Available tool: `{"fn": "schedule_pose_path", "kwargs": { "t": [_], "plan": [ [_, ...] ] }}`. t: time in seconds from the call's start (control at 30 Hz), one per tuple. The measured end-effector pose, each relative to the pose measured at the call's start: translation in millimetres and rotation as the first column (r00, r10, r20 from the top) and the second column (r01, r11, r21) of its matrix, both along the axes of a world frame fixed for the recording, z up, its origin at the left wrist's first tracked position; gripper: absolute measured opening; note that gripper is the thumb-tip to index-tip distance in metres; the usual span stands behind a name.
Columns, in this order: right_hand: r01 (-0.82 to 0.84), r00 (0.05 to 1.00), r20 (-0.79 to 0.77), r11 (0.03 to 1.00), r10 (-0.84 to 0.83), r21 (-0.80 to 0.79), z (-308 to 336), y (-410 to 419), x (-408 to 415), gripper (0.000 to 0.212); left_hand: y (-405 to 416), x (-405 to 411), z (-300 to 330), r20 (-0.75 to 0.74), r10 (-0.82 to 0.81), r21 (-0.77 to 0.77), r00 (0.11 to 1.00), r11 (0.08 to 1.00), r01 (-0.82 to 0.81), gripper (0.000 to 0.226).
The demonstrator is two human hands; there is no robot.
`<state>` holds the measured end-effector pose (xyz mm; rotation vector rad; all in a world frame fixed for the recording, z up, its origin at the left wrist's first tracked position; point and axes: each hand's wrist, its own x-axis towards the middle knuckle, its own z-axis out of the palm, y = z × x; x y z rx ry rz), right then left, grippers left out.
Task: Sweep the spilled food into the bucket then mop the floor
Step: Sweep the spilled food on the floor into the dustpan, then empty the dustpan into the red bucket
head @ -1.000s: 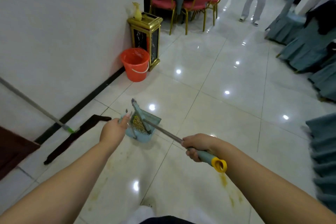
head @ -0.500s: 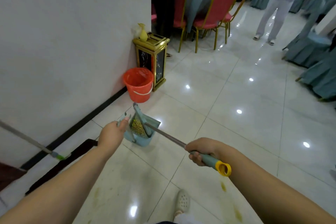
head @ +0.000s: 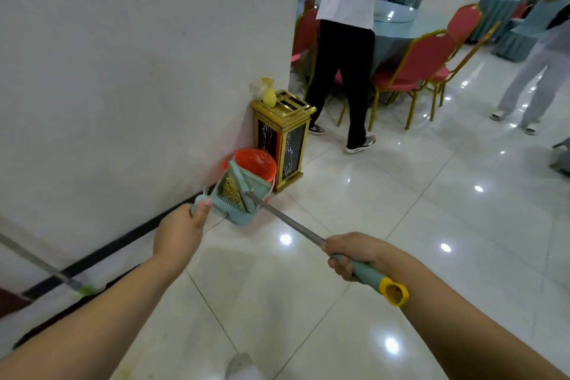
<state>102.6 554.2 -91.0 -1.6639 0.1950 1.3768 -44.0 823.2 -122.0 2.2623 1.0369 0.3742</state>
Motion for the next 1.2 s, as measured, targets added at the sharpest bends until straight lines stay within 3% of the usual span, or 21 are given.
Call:
{"fn": "schedule_pose_path", "kwargs": {
  "t": [0.23,0.4,0.6,0.93,1.2],
  "plan": [
    [0.027,1.000,0.011,0.997,-0.028,0.078,1.5,45.1,96.2,0.009,44.2,110.2,16.1,-0.084,-0.052,0.139,0.995,0.988,0.064,0.057],
    [0.029,0.999,0.011,0.996,-0.030,0.081,5.2,86.9,164.6,0.013,81.6,185.2,17.9,-0.226,-0.121,0.171,0.967,0.972,0.162,0.043],
    [-0.004,1.000,0.009,0.999,0.004,0.042,6.5,115.9,238.4,0.003,111.9,258.3,16.8,-0.398,-0.188,0.209,0.898,0.935,0.288,0.046],
    [-0.056,0.998,-0.016,0.998,0.056,0.015,-0.5,122.5,317.1,0.010,99.9,321.6,18.5,-0.641,-0.257,0.245,0.723,0.824,0.510,0.052],
    [-0.110,0.994,0.007,0.994,0.110,-0.028,9.0,100.3,371.4,0.007,51.4,365.4,-5.6,-0.696,-0.324,0.155,0.641,0.803,0.575,0.050]
  ]
}}
